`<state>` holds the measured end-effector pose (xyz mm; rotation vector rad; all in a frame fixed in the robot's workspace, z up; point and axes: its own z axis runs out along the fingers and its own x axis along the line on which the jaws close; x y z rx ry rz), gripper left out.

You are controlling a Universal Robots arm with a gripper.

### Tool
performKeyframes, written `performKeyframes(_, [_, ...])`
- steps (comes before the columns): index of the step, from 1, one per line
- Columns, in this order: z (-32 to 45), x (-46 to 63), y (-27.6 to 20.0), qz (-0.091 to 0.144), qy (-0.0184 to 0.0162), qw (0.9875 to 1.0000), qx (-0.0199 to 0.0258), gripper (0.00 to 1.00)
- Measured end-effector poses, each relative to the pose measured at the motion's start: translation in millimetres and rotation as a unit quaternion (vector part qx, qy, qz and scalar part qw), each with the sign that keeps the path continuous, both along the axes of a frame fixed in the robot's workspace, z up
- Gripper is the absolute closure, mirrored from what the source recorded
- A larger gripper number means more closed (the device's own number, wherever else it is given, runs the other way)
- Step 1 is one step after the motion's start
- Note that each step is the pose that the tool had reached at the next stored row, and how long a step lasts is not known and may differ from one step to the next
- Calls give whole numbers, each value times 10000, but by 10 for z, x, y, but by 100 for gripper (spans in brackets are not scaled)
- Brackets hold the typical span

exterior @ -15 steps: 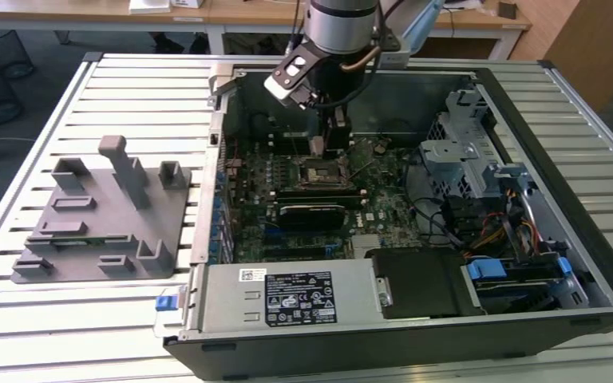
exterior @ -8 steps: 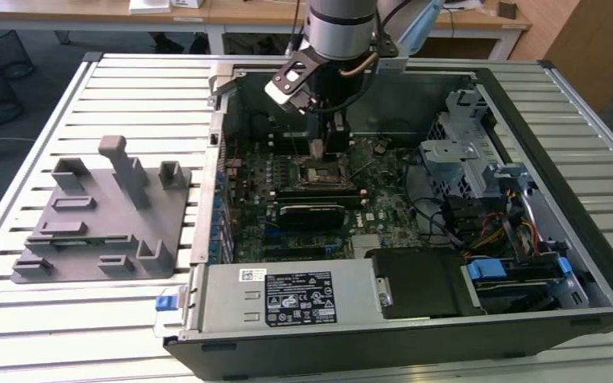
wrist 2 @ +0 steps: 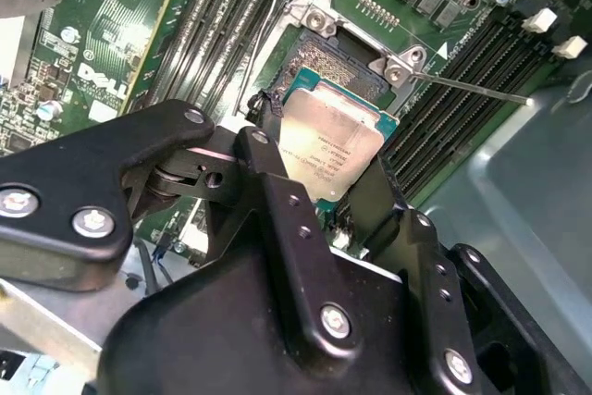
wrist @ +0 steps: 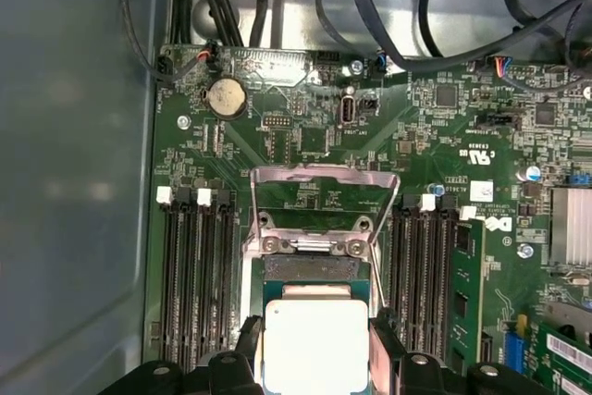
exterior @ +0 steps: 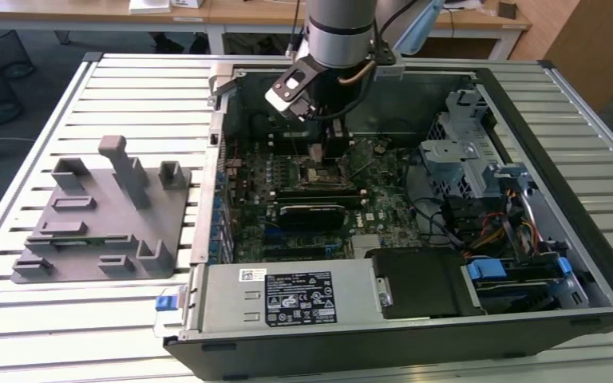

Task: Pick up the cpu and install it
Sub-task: 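Place the cpu into insertion slot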

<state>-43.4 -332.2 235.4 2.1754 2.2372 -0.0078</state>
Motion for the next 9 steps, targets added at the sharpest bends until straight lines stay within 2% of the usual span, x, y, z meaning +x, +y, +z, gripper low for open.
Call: performKeyframes(9, [-87, 0, 0, -24, 0, 10000, 0, 46])
